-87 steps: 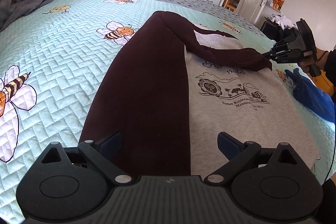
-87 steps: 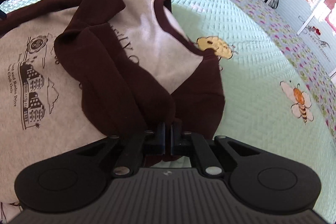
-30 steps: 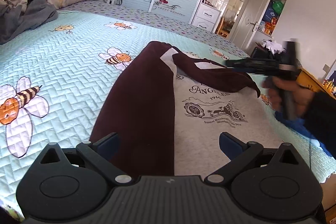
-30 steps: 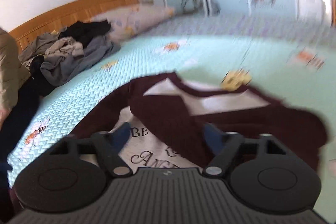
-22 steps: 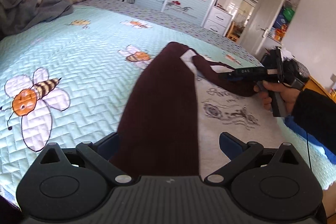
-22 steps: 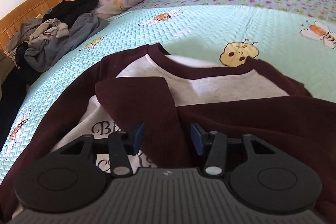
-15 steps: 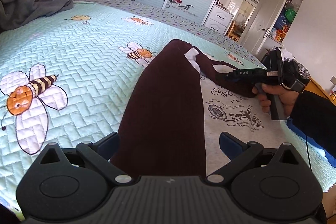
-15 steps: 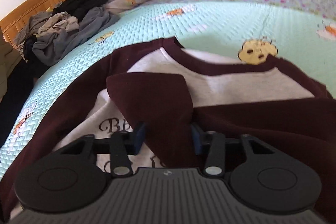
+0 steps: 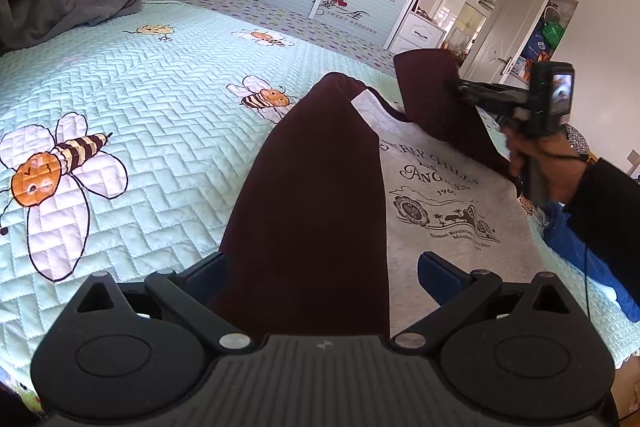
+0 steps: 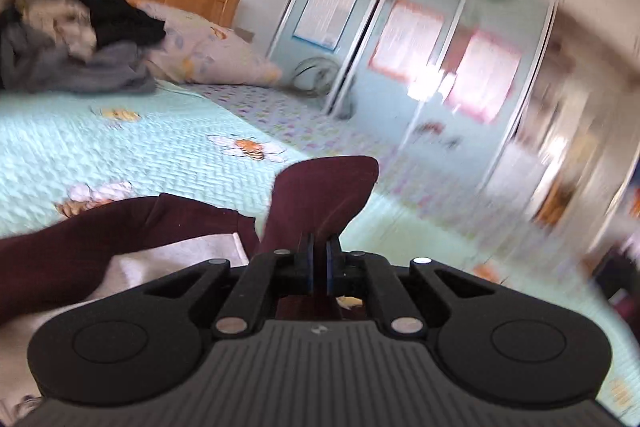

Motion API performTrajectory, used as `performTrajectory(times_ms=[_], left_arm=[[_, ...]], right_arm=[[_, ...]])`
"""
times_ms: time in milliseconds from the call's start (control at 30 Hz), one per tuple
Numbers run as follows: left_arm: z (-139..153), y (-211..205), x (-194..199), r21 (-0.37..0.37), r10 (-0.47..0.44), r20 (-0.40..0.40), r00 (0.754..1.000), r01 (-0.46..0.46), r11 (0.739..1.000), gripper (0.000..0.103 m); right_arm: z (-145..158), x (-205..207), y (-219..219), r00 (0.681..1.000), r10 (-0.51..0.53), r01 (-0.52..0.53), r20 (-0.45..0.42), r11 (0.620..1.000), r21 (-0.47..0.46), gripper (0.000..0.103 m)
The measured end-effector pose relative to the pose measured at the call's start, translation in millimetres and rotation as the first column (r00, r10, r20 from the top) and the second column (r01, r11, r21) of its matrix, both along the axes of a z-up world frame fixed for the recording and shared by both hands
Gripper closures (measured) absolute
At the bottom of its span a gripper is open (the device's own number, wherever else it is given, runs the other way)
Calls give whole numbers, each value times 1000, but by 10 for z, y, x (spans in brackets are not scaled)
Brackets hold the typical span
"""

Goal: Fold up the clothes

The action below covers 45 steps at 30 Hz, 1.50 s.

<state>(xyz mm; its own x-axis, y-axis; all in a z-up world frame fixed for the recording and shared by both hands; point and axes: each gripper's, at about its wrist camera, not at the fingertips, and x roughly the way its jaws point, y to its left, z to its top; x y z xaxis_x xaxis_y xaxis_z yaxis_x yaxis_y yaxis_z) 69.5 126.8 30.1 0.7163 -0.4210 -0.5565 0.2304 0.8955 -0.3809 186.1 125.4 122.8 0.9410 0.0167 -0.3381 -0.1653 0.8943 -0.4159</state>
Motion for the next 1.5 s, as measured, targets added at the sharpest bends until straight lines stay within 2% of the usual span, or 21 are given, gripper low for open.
performTrajectory(times_ms=[67,133,200,267,367,467,533,567,600,700,767,800,867,933,1033,1133,1200,1267,1367,1433,1500], left_arm=[[-1,-4,-22,-3,-3,1,1000,3,1000,2],[0,9,-46,-4,-4,1,1000,4,1000,2],[5,32,-67,-6,-2,2,1000,2,1000,2],[5,64,-64,-9,6,2,1000,-6,1000,2],[-6,80,-44,-22,12,2,1000,-12,1000,2],[-15,41,-40,-28,-2,4,1000,2,1000,2],[-18,3,-35,-22,-14,2,1000,14,1000,2],[-20,-16,-33,-19,-20,2,1000,20,1000,2],[-19,-31,-33,-17,-24,0,1000,24,1000,2],[-12,-61,-35,-8,-26,-4,1000,26,1000,2],[-2,-71,-43,-2,-25,-5,1000,25,1000,2],[2,-69,-46,-1,-25,-4,1000,25,1000,2],[-1,-63,-42,0,-22,-5,1000,22,1000,2],[-4,-66,-32,-1,-21,-10,1000,21,1000,2],[-7,-85,-42,-4,-31,-7,1000,30,1000,2],[-11,-108,-46,-5,-38,-5,999,38,999,2],[-14,-121,-48,-8,-39,-5,999,39,999,2],[-18,-136,-50,-5,-40,-7,999,40,999,2],[-38,-162,-22,2,-38,-18,999,38,999,2],[-42,-198,5,6,-40,-24,999,40,999,2],[-26,-241,22,12,-49,-23,999,49,999,2]], right_arm=[[-358,73,106,997,14,-19,-77,997,-71,96],[-603,93,79,991,10,-20,-132,997,-72,93],[-826,106,31,984,3,-15,-179,998,-64,85],[-868,69,-149,982,11,-16,-187,999,-30,78],[-806,-6,-679,980,54,-41,-191,996,74,68],[-706,-69,-1466,987,50,-17,-150,976,218,63],[-643,27,-1944,993,21,20,-116,939,344,54],[-631,122,-2181,994,-7,52,-111,913,405,43],[-652,234,-2433,992,-39,91,-122,882,462,38],[-900,721,-3080,972,-56,186,-228,777,601,42],[-1133,960,-3287,953,0,200,-301,749,632,54],[-1214,1034,-3295,940,60,177,-335,755,631,57],[-1336,1082,-3281,919,161,90,-359,802,590,60],[-1371,1077,-3412,930,174,30,-325,844,536,60],[-1249,1029,-4018,969,112,26,-220,840,542,59],[-1057,1146,-4772,989,17,60,-147,864,501,55],[-962,1294,-5327,986,-27,101,-166,886,452,45],[-947,1521,-5884,977,-70,148,-202,903,403,44],[-1004,1890,-6516,960,-82,193,-267,886,422,45],[-1085,2098,-6722,957,-49,188,-286,857,481,45],[-1265,2346,-6862,939,-30,207,-342,845,492,45]])
